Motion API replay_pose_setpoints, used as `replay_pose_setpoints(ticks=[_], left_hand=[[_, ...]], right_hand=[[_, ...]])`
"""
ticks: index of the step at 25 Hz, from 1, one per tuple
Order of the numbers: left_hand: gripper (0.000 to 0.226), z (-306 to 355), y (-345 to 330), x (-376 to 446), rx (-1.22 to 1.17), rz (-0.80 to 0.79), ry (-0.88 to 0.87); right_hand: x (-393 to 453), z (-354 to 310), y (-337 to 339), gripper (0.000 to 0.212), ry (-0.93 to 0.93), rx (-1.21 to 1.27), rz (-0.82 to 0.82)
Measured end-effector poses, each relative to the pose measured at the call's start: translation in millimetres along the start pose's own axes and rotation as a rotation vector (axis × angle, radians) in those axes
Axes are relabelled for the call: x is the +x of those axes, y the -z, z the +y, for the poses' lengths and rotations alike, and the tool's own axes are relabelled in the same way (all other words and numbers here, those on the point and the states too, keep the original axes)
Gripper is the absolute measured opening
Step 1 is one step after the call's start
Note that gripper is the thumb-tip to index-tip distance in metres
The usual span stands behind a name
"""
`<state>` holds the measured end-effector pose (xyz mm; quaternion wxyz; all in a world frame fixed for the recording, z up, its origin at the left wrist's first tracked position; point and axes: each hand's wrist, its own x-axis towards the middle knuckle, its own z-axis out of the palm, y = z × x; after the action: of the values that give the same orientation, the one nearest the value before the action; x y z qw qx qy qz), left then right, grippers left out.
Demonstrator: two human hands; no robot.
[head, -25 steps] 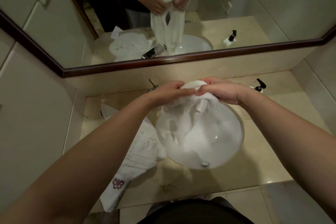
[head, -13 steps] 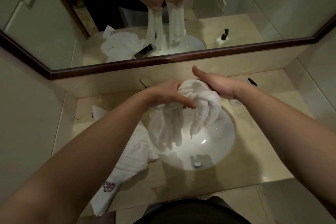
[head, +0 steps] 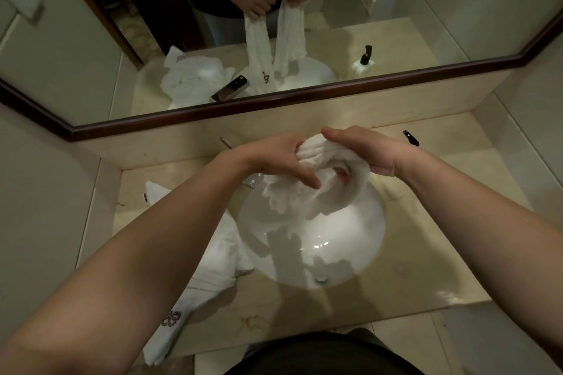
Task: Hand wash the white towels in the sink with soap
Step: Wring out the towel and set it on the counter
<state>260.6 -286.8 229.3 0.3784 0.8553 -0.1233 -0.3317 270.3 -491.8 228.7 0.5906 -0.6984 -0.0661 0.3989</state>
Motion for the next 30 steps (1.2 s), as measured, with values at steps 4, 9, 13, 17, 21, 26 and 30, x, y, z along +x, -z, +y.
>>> replay_pose_setpoints(ticks=[4, 9, 13, 17, 21, 26, 30], left_hand=[[0.032, 5, -3, 9, -0.426, 0.111, -0.081], [0.064, 20, -21, 26, -1.005, 0.096, -0.21], [0.069, 29, -40, 40, -1.163, 0.095, -0.207], [0.06, 43, -55, 49, -1.363, 0.038, -0.242], [0.041, 63, -55, 55, -1.528, 0.285, -0.183], [0.045, 43, -39, 64, -1.654, 0.691, -0.066], [0.032, 24, -45, 64, -1.161, 1.059, 0.295]], right_hand=[[-1, 5, 9, 0.071, 0.03, -0.047, 0.296], [4, 27, -4, 0.084, 0.009, 0.203, 0.41], [5, 22, 8, 0.071, 0.137, 0.021, 0.405], [16, 19, 30, 0.07, 0.22, 0.224, 0.308], [23, 19, 27, 0.083, 0.095, 0.43, -0.024], [10, 32, 21, 0.072, 0.028, 0.353, -0.136], [5, 35, 9, 0.039, 0.097, 0.153, 0.018]])
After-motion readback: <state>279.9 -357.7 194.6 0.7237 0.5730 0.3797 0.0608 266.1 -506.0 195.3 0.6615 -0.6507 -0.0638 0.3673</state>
